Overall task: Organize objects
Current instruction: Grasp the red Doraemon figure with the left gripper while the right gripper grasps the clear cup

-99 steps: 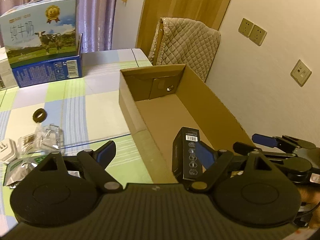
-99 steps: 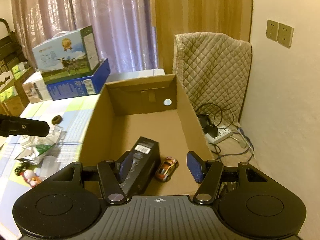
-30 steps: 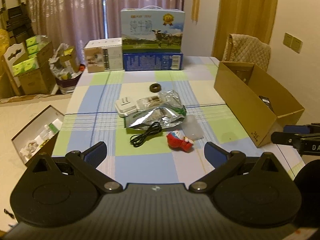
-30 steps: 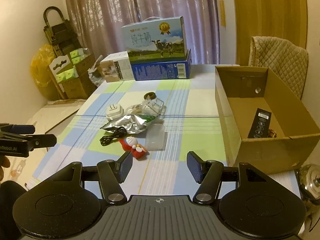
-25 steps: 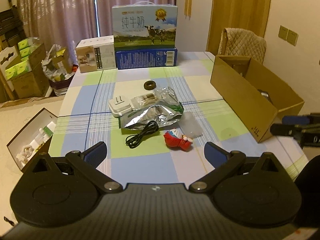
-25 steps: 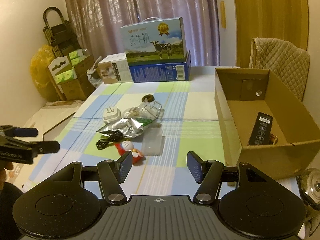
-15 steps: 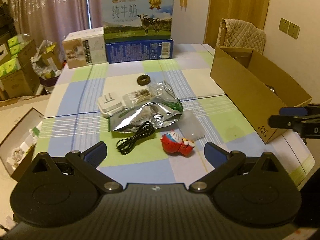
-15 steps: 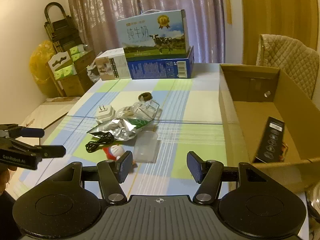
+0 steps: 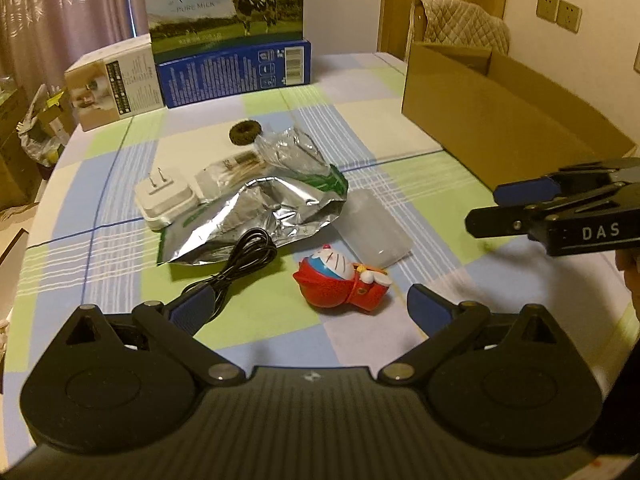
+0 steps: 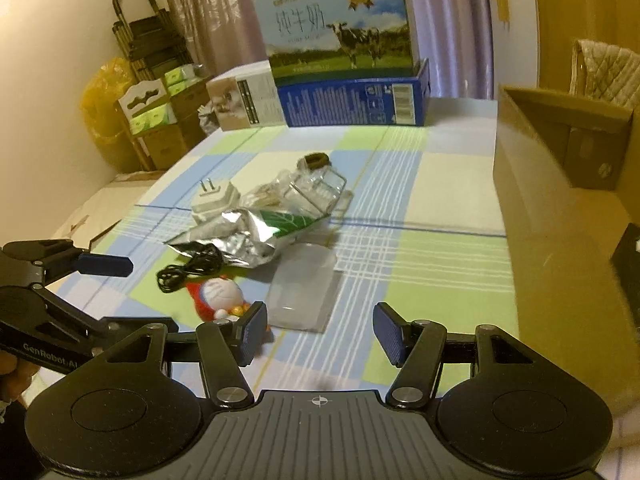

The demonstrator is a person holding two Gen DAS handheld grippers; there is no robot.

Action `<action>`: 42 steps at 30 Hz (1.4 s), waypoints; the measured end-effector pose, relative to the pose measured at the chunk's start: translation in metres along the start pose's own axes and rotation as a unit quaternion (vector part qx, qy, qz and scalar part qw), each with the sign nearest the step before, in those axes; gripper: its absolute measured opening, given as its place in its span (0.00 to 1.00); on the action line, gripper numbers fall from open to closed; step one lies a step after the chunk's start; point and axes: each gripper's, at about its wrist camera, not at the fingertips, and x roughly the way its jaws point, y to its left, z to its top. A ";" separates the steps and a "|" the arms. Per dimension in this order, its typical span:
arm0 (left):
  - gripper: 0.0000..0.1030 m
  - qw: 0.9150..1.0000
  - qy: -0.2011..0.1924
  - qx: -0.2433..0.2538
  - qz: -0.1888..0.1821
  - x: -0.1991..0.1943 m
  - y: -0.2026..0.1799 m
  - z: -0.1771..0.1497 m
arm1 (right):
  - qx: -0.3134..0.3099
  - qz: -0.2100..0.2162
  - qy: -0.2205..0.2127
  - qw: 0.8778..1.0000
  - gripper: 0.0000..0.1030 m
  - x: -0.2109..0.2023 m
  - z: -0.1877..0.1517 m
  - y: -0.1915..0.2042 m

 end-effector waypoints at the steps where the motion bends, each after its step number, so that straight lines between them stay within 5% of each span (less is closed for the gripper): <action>1: 0.93 1.000 0.002 -0.005 -0.002 0.004 0.002 0.000 | 0.004 -0.001 0.003 1.000 0.54 0.004 -0.001 -0.003; 11: 0.84 0.995 0.016 -0.097 -0.036 0.038 0.016 0.008 | -0.015 -0.015 0.008 1.000 0.50 0.027 0.004 -0.006; 21: 0.56 0.984 0.063 -0.152 -0.063 0.066 0.023 0.009 | 0.001 -0.005 0.017 1.000 0.50 0.040 0.008 -0.008; 25: 0.44 0.987 0.066 -0.132 -0.066 0.060 0.022 0.010 | -0.009 0.005 0.025 1.000 0.50 0.050 0.009 -0.002; 32: 0.44 0.995 0.066 -0.081 -0.005 0.049 0.030 0.009 | 0.009 0.016 0.030 0.999 0.50 0.069 0.015 0.006; 42: 0.45 0.995 0.057 -0.085 0.005 0.047 0.035 0.007 | -0.047 -0.025 0.054 0.997 0.50 0.100 0.017 0.023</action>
